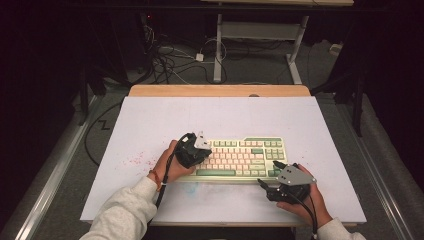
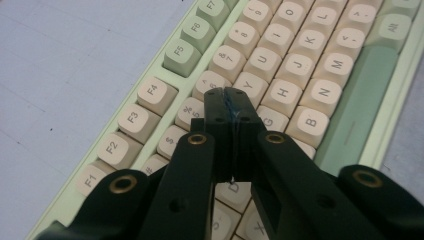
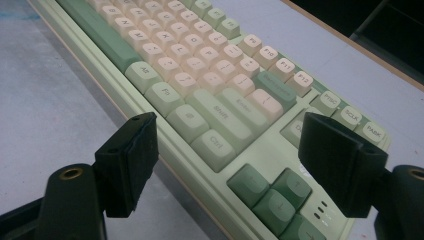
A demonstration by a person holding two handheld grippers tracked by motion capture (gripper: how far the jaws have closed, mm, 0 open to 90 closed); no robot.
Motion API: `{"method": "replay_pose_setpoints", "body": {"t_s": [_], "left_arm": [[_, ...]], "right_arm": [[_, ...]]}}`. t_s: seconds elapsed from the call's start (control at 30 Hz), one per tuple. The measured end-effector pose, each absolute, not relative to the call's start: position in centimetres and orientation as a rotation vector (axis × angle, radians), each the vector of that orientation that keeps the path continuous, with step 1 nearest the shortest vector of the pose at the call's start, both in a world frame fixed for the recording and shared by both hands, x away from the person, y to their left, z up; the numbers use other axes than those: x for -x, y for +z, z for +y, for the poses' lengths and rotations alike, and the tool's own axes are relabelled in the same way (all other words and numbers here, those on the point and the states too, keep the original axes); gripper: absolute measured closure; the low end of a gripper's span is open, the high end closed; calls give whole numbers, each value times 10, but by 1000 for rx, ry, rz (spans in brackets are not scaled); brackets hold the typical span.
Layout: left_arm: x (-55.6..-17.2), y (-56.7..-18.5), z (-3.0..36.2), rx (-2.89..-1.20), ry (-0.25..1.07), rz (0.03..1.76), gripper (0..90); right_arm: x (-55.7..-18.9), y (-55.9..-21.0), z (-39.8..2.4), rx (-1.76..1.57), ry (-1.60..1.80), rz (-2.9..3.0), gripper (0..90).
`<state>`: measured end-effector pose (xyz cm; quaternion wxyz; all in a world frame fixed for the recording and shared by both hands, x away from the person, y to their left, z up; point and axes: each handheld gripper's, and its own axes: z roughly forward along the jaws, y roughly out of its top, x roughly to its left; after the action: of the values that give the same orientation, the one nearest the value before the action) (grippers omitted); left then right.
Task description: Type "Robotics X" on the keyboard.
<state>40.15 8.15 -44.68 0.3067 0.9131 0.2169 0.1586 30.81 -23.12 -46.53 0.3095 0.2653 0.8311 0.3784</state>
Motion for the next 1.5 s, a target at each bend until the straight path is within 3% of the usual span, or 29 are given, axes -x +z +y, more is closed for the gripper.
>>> {"method": "replay_pose_setpoints", "body": {"t_s": [0.57, 1.03, 1.27, 1.5], "left_arm": [[-405, -452, 66, -2470, 442, 540, 866], [-400, -441, 78, -2398, 491, 546, 804], [-392, -434, 86, -2352, 522, 524, 679], [-379, -431, 91, -2306, 608, 501, 442]], "right_arm": [[-308, -467, -229, -690, 963, 2217, 250], [-309, -466, -231, -703, 953, 2205, 257], [-308, -465, -231, -706, 955, 2202, 261], [-308, -464, -232, -709, 960, 2194, 264]]}}
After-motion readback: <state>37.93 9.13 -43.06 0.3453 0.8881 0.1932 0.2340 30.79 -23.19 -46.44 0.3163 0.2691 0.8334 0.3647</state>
